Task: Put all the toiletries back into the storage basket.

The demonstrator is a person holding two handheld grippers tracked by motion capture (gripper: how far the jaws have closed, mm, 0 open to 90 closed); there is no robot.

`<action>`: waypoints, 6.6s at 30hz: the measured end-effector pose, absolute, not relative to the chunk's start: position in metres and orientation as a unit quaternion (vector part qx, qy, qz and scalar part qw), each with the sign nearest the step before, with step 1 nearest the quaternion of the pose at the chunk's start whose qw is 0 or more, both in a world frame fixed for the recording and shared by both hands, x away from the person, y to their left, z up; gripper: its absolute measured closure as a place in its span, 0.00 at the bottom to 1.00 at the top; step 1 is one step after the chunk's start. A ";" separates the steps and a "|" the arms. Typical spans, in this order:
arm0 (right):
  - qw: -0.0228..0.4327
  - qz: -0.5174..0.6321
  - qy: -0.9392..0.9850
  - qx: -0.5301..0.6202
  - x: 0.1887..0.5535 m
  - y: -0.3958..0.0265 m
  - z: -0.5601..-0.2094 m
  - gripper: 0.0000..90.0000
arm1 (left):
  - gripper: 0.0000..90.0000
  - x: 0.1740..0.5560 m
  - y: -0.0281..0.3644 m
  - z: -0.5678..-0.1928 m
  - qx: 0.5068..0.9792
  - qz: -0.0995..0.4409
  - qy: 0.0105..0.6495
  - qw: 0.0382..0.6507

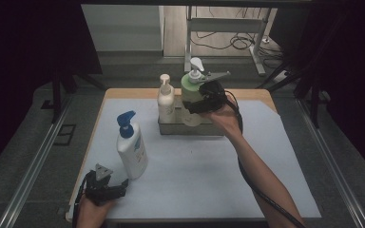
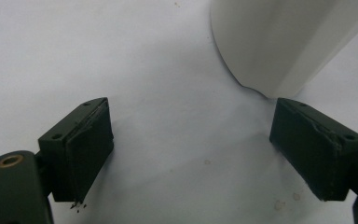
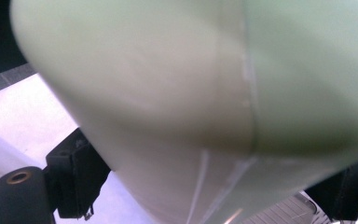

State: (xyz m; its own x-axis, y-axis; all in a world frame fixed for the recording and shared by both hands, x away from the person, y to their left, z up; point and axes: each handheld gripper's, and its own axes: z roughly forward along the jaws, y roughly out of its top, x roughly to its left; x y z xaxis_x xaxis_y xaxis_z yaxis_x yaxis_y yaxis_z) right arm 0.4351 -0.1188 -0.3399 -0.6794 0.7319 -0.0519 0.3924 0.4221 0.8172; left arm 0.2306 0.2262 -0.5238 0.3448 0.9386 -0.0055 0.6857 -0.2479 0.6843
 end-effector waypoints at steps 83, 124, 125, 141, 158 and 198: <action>0.183 0.368 0.836 0.365 0.475 -0.107 -0.421 0.11 | 0.15 0.231 0.226 -0.524 0.762 0.208 0.533 0.303; 0.165 0.376 0.827 0.385 0.451 -0.165 -0.427 0.87 | 0.15 0.231 0.226 -0.524 0.762 0.208 0.533 0.303; 0.169 0.371 0.822 0.397 0.455 -0.164 -0.431 0.93 | 0.15 0.231 0.226 -0.524 0.762 0.208 0.534 0.303; 0.169 0.353 0.814 0.430 0.476 -0.153 -0.447 0.99 | 0.14 0.231 0.226 -0.524 0.761 0.208 0.534 0.303; 0.161 0.338 0.825 0.423 0.479 -0.144 -0.456 0.99 | 0.14 0.231 0.226 -0.524 0.761 0.208 0.534 0.303; 0.146 0.352 0.835 0.398 0.460 -0.147 -0.441 0.72 | 0.15 0.230 0.225 -0.524 0.761 0.211 0.534 0.301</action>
State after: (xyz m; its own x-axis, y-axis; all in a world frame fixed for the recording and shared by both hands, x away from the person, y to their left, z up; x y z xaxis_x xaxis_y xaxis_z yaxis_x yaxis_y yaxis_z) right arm 0.4601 -0.1468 -0.4412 -0.6405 0.7672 0.0352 0.5613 0.4362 0.7033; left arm 0.2299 0.2251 -0.5236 0.3398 0.9405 0.0001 0.6866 -0.2481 0.6833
